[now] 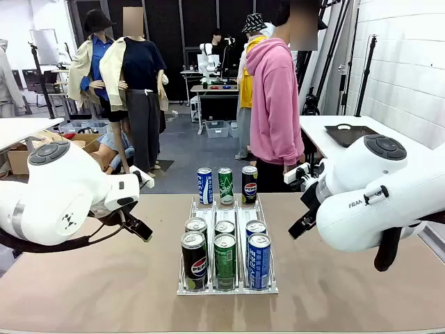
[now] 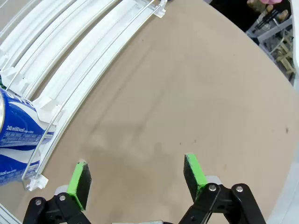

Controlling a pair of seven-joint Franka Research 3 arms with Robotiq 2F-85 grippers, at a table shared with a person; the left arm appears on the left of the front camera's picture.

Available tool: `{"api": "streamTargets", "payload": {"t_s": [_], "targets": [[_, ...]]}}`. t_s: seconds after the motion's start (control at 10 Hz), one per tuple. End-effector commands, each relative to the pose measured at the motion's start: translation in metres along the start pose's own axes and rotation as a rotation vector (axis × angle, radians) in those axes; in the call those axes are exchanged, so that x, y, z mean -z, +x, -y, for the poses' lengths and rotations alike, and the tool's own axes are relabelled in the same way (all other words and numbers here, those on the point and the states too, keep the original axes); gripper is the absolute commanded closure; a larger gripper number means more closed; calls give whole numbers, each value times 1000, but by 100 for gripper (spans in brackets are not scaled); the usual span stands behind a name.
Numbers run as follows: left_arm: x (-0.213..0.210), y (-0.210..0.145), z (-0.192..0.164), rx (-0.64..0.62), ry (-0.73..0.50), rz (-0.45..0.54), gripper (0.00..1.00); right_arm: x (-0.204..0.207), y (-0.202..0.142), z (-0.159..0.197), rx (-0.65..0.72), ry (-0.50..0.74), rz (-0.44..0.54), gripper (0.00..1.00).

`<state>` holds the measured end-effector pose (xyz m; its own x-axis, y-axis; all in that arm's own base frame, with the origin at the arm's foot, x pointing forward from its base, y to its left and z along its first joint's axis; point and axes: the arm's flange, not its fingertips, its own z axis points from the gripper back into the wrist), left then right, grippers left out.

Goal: Retrieve and hand over the desired beverage to the person.
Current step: Pick up a can of the same type that the person held from the Automatic Can Dispenser.

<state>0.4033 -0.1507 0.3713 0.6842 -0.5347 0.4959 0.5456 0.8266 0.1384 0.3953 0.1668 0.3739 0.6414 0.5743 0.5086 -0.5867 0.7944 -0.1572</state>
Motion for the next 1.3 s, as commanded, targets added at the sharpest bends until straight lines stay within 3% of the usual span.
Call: {"api": "streamTargets", "payload": {"t_s": [0.0,1.2], "targets": [[0,0,0,0,0,0,0,0,0,0,0,0,0,0],[0,0,0,0,0,0,0,0,0,0,0,0,0,0]]}}
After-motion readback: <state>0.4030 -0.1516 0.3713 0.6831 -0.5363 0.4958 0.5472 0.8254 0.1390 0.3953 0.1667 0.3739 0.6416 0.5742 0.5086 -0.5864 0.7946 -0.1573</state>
